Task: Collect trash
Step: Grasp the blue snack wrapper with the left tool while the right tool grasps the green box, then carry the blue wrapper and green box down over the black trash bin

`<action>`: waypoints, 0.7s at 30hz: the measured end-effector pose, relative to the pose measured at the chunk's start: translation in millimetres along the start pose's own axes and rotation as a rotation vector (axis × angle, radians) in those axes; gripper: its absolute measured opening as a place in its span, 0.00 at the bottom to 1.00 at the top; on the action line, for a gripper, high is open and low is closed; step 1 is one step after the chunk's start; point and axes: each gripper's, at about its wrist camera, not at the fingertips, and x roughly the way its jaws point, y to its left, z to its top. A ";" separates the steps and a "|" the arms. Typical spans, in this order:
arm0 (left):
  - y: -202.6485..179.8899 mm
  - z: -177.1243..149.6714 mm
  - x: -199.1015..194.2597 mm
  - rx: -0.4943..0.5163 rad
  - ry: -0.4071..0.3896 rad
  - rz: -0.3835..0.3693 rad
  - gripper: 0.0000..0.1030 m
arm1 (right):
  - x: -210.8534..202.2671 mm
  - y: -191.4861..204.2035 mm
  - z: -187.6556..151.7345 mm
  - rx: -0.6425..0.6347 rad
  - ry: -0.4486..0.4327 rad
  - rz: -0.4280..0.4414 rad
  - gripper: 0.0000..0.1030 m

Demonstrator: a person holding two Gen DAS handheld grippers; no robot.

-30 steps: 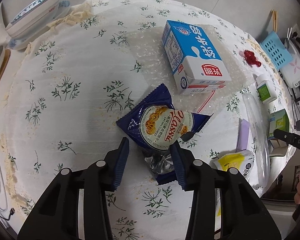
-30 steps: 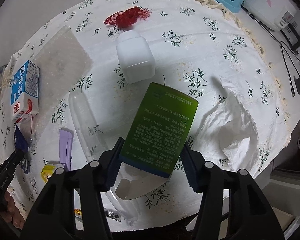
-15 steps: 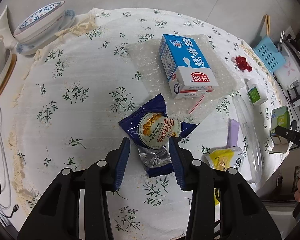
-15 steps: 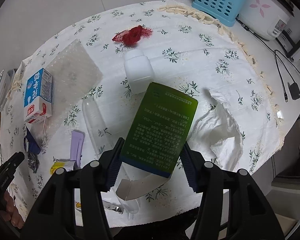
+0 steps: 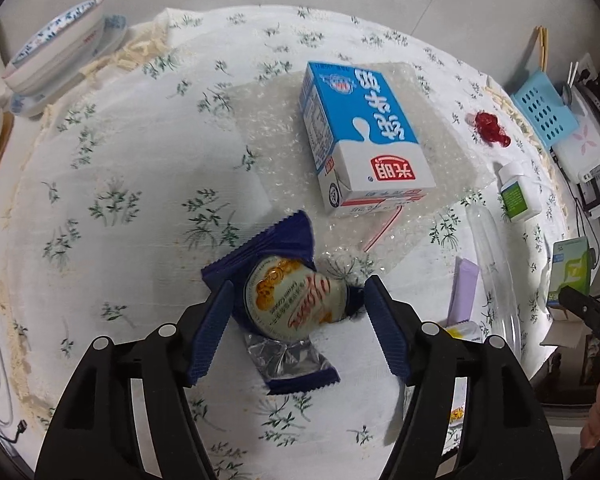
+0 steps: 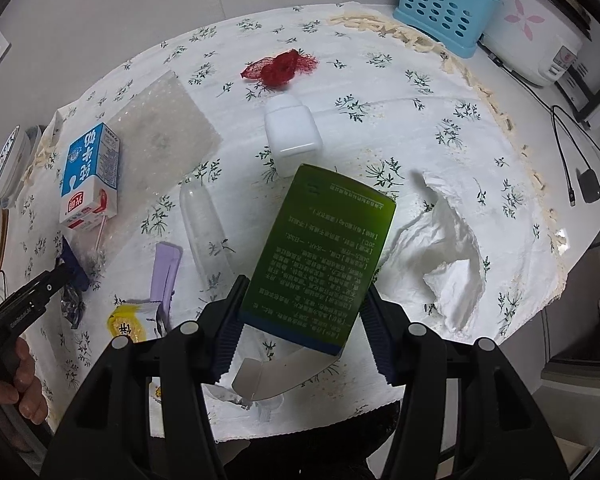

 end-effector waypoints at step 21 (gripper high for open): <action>-3.2 1.8 17.2 -0.002 0.058 0.018 0.06 | -3.8 -1.7 3.4 0.001 -0.009 0.014 0.51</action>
